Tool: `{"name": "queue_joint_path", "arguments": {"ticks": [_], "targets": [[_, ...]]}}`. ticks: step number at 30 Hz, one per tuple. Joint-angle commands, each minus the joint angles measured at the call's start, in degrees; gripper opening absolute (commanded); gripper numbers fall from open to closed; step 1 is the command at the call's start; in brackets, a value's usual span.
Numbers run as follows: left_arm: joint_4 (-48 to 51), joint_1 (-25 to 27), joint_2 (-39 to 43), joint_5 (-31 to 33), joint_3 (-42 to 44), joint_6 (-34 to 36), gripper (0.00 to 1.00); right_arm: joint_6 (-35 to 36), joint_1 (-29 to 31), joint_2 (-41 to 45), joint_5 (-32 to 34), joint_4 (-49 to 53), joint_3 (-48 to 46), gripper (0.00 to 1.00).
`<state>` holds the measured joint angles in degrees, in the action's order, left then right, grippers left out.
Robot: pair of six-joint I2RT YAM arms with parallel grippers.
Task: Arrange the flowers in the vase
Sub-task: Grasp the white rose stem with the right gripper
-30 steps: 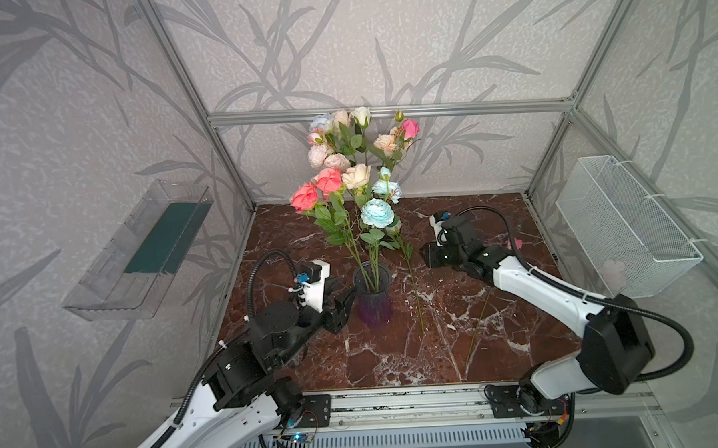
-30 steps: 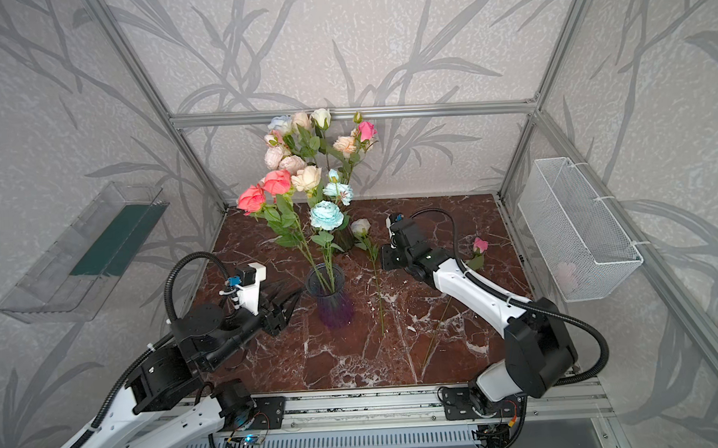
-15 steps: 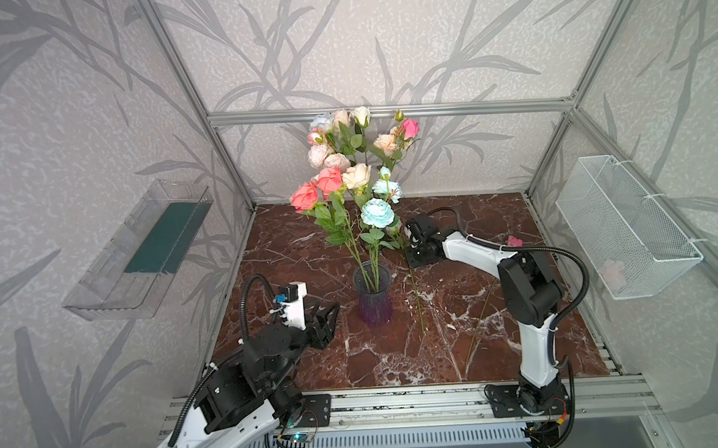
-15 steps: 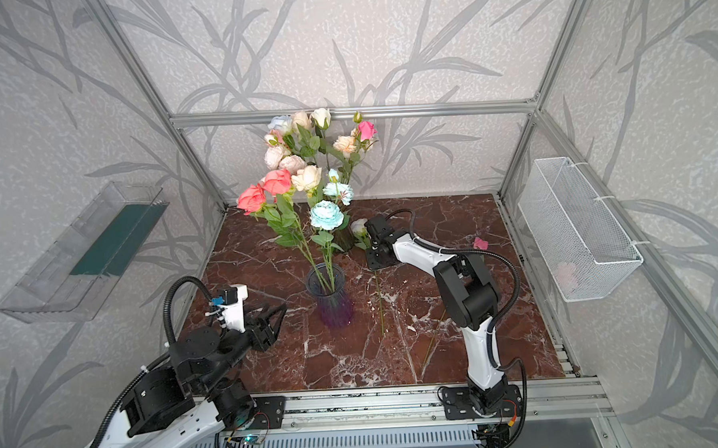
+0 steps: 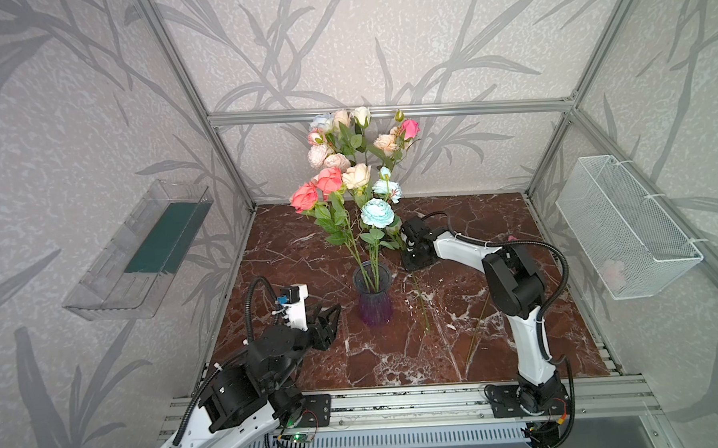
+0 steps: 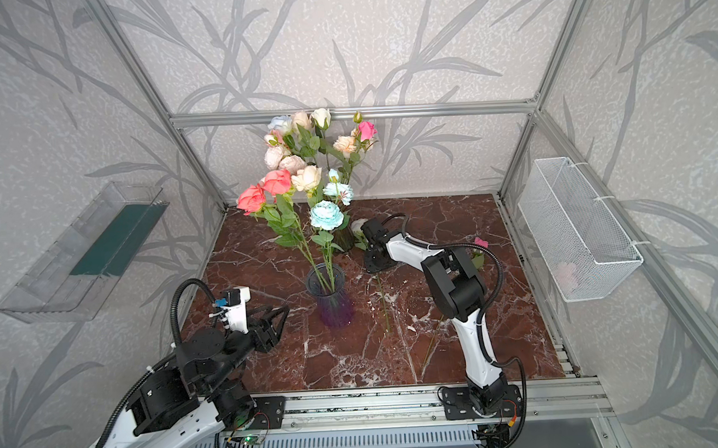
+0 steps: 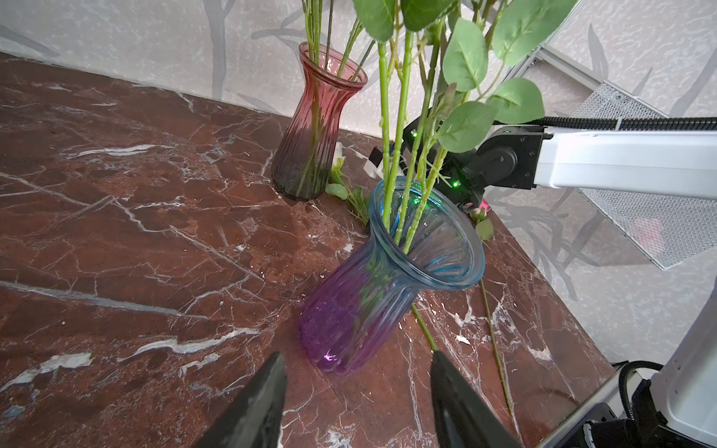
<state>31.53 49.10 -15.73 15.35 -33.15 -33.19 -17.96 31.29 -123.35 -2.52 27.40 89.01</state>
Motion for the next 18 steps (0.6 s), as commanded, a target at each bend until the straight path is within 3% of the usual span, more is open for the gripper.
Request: {"name": "queue_joint_path", "arguments": {"ticks": [1, 12, 18], "targets": [[-1.3, -0.1, 0.24, 0.66, -0.56, -0.59, 0.61, -2.52, -1.31, 3.54, -0.98, -1.71, -3.56, 0.06], [-6.53, -0.08, -3.5, -6.78, -2.01, 1.1, 0.61, -7.88, -5.19, 20.76, -3.72, -14.18, -19.53, 0.01], [-11.01, -0.12, -7.57, -9.62, -2.46, 1.63, 0.61, -11.3, -6.87, 35.48, -4.24, -25.2, -32.49, 0.0]]}}
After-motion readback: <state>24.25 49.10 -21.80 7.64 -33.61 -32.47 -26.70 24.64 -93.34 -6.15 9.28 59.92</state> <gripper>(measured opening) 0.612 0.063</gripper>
